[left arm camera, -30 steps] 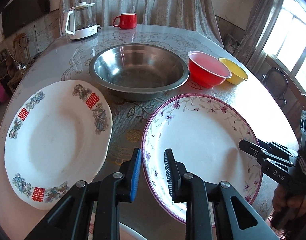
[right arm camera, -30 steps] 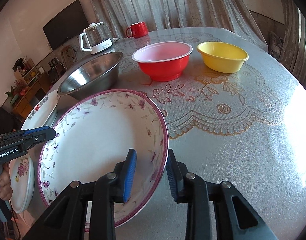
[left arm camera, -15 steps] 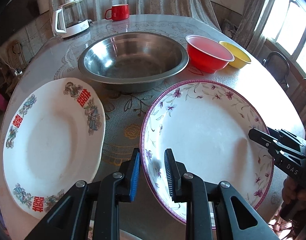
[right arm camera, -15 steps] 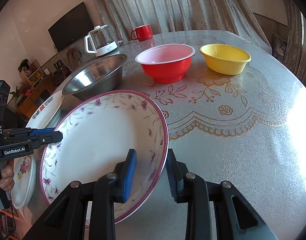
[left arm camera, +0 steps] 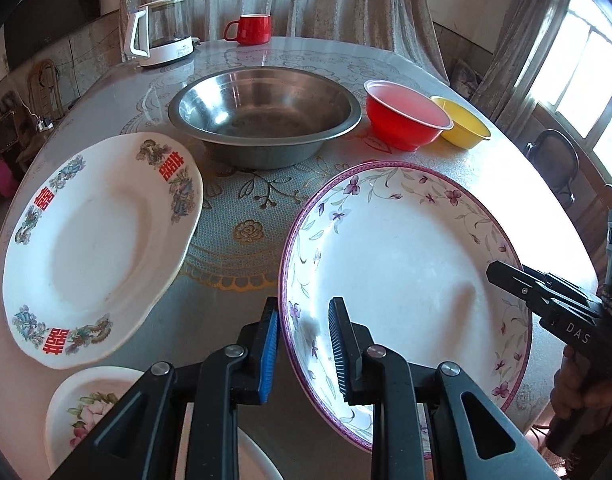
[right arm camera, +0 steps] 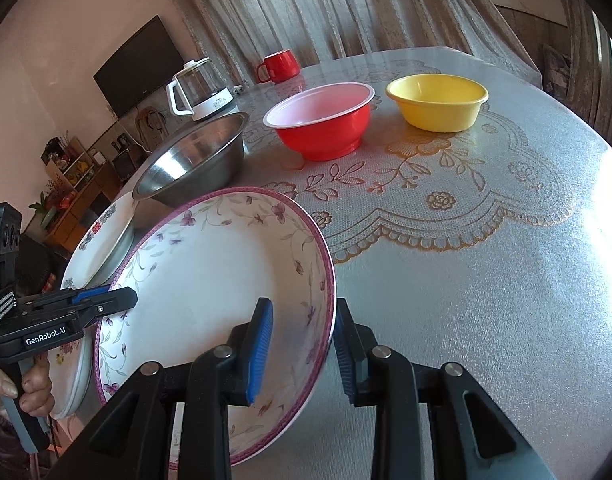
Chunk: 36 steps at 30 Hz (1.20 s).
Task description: Organize plates and bowls
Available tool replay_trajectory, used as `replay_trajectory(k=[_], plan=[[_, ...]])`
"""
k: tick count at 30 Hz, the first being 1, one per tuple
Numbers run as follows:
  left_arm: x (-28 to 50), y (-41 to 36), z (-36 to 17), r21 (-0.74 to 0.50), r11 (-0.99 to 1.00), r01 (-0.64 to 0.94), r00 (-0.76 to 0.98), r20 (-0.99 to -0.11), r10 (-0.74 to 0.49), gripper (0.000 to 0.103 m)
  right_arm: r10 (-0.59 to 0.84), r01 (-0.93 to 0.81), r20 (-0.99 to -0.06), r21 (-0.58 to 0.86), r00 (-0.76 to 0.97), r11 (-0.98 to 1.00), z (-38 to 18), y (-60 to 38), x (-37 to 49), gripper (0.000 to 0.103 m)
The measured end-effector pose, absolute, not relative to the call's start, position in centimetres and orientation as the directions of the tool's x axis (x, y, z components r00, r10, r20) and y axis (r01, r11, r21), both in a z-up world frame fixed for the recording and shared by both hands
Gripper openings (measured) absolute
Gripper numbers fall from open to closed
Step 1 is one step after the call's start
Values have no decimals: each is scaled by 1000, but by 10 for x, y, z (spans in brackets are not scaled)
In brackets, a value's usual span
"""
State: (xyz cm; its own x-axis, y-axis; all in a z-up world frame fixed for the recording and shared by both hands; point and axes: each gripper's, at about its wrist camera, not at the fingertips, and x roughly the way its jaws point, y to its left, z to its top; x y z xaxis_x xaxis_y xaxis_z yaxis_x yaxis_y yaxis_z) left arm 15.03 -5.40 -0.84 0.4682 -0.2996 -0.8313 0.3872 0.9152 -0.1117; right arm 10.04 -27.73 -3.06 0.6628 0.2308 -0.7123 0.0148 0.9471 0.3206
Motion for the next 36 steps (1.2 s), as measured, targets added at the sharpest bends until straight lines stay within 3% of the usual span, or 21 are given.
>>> replay_trajectory(k=[16,30,36], plan=[[100,-54,-16,-58,906,420,486,-828,-278,24,247,23,-707,349,663,937,-34,-281,61,31],[76,-46,-10,-64,911,408,529,-796,-294,24,277,10,-684,383,675,924,-35,-278,52,40],[62,-32,4,-86,914,396,578,-750,-321,30,255,31,-686,375,682,927,-30,-280,44,40]])
